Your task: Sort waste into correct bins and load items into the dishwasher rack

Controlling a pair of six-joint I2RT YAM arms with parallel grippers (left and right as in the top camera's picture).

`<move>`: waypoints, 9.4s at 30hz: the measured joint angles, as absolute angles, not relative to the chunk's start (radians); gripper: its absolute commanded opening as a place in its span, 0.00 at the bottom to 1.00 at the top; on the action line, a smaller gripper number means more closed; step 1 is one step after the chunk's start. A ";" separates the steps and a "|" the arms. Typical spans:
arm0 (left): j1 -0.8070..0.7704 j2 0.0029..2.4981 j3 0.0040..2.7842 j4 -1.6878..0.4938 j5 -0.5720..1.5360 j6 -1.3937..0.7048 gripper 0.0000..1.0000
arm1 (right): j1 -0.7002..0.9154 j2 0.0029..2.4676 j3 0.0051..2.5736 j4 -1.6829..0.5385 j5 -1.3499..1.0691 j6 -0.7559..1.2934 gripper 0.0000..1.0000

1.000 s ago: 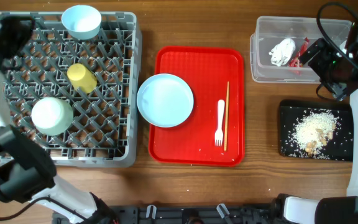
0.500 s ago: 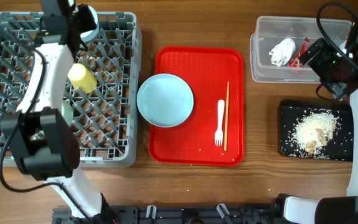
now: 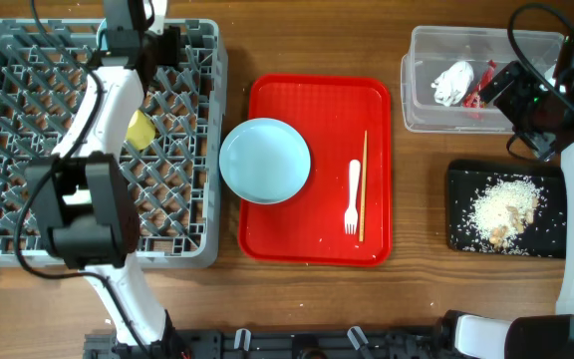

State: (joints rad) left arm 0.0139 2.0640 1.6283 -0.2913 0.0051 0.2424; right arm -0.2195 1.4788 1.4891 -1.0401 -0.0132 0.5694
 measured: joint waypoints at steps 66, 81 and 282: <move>0.081 2.106 1.634 -0.286 0.031 0.122 0.04 | -0.220 1.479 1.489 -1.040 -0.013 0.569 1.00; 0.294 2.062 1.636 -0.260 0.695 -0.569 0.04 | -0.220 1.479 1.489 -1.036 -0.013 0.569 1.00; -0.224 1.934 1.361 -0.284 -0.043 -0.183 0.04 | -0.220 1.479 1.489 -1.034 -0.013 0.569 1.00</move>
